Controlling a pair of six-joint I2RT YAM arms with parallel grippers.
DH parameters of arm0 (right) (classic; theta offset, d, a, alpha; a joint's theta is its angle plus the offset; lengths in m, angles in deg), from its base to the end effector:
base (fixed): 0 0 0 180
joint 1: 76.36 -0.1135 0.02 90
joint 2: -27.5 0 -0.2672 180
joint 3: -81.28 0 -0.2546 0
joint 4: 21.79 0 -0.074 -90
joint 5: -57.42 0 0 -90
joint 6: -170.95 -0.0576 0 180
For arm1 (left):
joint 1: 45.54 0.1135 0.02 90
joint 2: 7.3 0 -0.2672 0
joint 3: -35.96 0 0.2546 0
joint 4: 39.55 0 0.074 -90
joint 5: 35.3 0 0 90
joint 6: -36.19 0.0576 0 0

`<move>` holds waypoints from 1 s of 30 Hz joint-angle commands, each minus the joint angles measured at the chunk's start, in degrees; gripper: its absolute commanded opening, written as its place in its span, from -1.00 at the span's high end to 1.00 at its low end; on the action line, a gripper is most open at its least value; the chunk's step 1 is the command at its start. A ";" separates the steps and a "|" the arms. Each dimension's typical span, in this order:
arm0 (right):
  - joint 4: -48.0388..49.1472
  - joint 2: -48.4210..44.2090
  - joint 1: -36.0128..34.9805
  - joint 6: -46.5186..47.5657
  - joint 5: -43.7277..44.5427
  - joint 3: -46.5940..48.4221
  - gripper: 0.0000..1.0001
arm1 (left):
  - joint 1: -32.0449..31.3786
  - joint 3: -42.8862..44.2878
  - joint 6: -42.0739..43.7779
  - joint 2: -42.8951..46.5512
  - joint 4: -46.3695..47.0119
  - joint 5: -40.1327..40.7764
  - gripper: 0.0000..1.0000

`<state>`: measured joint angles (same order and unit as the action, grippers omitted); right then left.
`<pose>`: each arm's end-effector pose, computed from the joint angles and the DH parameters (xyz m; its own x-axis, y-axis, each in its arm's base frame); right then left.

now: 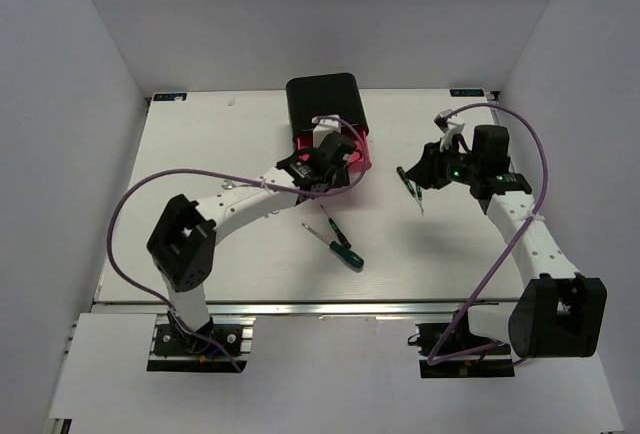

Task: Sort the tools into containers

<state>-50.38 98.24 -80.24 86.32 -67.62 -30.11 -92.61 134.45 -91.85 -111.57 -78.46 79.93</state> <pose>0.2875 0.0526 0.2944 -0.4562 -0.1077 -0.8834 -0.5931 0.7768 0.2116 0.3100 -0.2973 0.2581 -0.6582 -0.1108 -0.7446 0.0639 0.9773 -0.2020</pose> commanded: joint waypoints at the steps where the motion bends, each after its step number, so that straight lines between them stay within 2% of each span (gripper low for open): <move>1: 0.81 -0.43 -0.16 0.87 0.07 -0.93 0.22 | -1.88 -4.25 -3.88 6.18 0.67 -1.06 0.57; 4: 0.90 -0.25 -0.16 0.96 0.68 -1.28 0.17 | -2.24 -6.54 -5.02 7.15 1.02 -1.06 0.44; 5: 1.07 -0.34 -0.16 0.96 0.94 -1.37 0.12 | -2.15 -6.81 -5.29 7.15 1.28 -1.06 0.16; 7: 1.42 -0.16 -0.16 0.96 2.61 -1.89 0.00 | -2.15 -6.81 -5.29 7.33 1.46 -1.06 -0.06; 9: 1.78 0.62 -0.16 0.96 5.67 -1.98 -0.04 | -2.15 -6.38 -5.20 7.33 1.63 -1.06 -0.32; 15: 2.22 7.20 -0.16 -2.46 16.49 0.21 -0.07 | -2.24 -7.25 -5.11 8.82 1.98 -1.24 -0.64; 18: 3.00 10.63 -0.16 -2.55 20.27 1.27 -0.06 | -2.24 -8.31 -5.03 10.04 2.95 -1.85 -0.65; 20: 3.80 13.96 -0.16 -2.20 22.03 1.70 -0.02 | -2.24 -8.74 -4.94 11.01 3.13 -3.43 -0.59; 21: 4.32 15.29 -0.16 -1.94 23.17 2.75 -0.01 | -2.24 -9.18 -4.85 12.50 3.13 -3.96 -0.53; 25: 4.41 23.29 -0.16 -1.32 28.71 7.24 0.06 | -2.24 -12.96 -4.67 19.44 1.82 -5.02 -0.10; 26: 4.59 25.65 -0.16 -1.15 28.81 7.94 0.08 | -2.24 -15.40 -4.67 21.46 1.64 -4.93 0.06; 28: 6.07 27.34 -0.16 -0.62 29.24 9.35 0.13 | -2.24 -18.05 -5.02 27.59 0.24 -3.71 0.14; 30: 6.87 30.06 -0.16 -0.53 29.60 10.49 0.14 | -2.24 -21.99 -6.77 31.56 -1.17 -1.43 0.09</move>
<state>-46.91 126.79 -80.24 84.83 -40.74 -22.94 -94.88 116.01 -96.97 -87.53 -77.52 76.13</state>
